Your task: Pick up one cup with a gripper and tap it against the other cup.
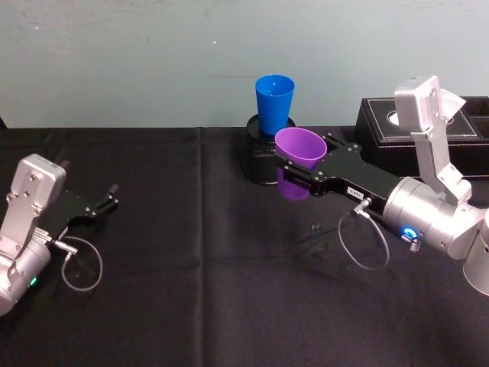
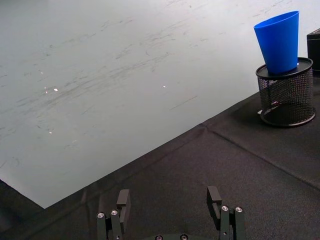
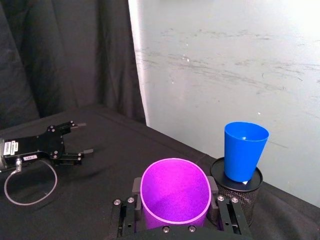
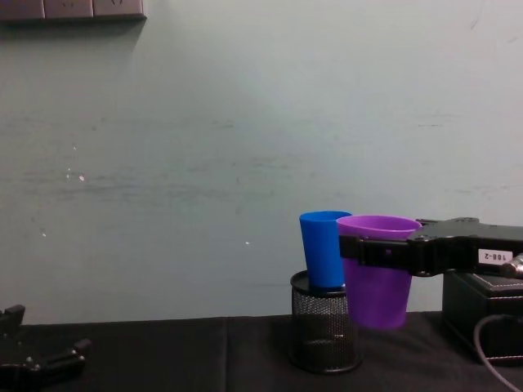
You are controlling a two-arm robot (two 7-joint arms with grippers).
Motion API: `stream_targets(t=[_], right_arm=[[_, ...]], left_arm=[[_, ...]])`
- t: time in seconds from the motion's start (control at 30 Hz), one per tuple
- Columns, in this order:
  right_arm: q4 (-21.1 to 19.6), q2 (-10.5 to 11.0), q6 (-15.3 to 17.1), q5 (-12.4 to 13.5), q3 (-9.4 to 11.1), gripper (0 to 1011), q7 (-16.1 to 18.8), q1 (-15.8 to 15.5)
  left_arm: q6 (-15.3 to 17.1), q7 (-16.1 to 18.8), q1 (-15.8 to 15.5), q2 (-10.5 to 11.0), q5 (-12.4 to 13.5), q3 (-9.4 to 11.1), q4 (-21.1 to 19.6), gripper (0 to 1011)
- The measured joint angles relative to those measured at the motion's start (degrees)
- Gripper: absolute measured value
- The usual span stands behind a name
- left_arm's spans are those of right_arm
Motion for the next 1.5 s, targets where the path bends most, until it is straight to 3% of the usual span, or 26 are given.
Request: stream_targets(t=[1.5], right_arm=[[0.0,0.0,0.0,0.0,0.0,731,0.0,0.0]], left_arm=[[0.0,0.0,0.0,0.0,0.0,0.0,0.0,1000]])
